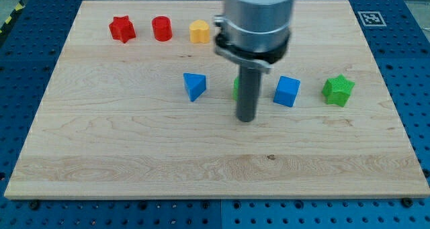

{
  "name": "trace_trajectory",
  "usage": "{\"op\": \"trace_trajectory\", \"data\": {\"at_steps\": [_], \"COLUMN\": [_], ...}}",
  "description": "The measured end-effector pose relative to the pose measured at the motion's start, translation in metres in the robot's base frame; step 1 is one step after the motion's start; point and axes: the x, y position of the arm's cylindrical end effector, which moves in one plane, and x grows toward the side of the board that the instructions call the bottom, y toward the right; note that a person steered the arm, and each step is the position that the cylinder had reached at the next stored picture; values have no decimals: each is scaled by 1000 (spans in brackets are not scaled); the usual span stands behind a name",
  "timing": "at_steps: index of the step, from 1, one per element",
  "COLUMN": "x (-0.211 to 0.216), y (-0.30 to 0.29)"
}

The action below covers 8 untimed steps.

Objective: Slide the green circle to the bottom of the yellow hexagon

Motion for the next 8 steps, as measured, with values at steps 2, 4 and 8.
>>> {"op": "trace_trajectory", "data": {"at_steps": [2,4,8], "x": [-4,-19,-78], "y": [-4,-11,-11]}}
